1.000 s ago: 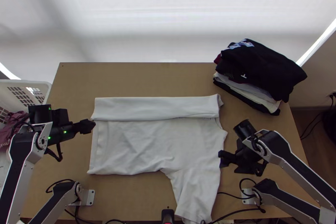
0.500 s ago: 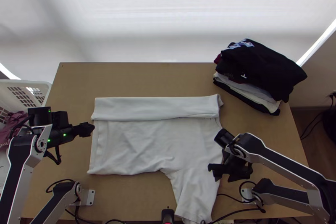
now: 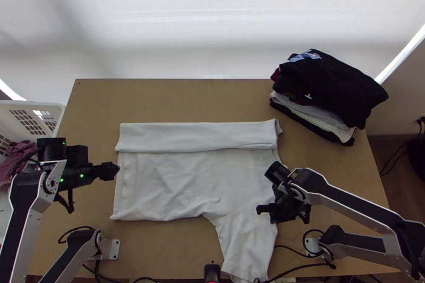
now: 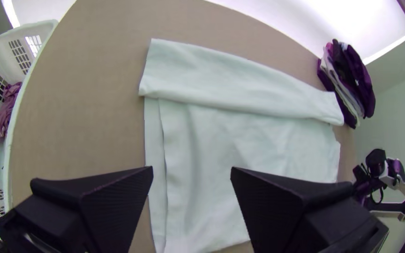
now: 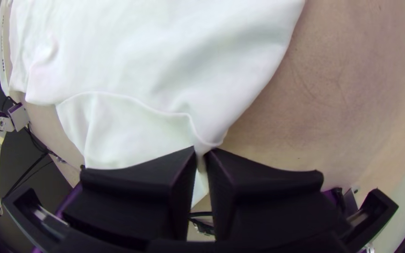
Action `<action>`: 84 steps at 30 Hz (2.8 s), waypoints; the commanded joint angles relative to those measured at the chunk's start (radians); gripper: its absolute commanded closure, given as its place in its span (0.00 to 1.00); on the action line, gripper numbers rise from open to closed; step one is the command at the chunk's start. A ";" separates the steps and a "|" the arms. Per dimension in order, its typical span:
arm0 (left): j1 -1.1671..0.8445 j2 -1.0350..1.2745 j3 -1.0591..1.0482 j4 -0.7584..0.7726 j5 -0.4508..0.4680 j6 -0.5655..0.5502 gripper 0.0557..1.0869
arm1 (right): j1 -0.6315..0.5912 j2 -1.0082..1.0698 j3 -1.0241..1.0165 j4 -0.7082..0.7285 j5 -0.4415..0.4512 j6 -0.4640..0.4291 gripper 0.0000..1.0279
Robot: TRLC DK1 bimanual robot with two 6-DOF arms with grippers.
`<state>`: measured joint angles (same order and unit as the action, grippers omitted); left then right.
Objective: Fold the t-shirt
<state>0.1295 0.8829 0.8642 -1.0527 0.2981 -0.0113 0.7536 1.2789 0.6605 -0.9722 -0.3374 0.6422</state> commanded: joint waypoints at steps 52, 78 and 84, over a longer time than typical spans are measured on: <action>-0.407 0.464 -0.123 -0.286 -0.281 0.235 0.58 | 0.003 -0.116 -0.007 -0.011 0.008 0.004 0.97; -0.272 0.393 0.010 -0.250 -0.347 0.297 0.96 | -0.043 -0.222 0.093 -0.082 0.087 -0.069 0.97; -0.240 0.403 0.116 -0.173 -0.336 0.258 0.96 | -0.086 -0.254 0.180 -0.102 0.087 -0.133 0.97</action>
<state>-0.1261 1.2907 0.9321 -1.2331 -0.0452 0.2642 0.6884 1.0515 0.7982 -1.0565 -0.2577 0.5499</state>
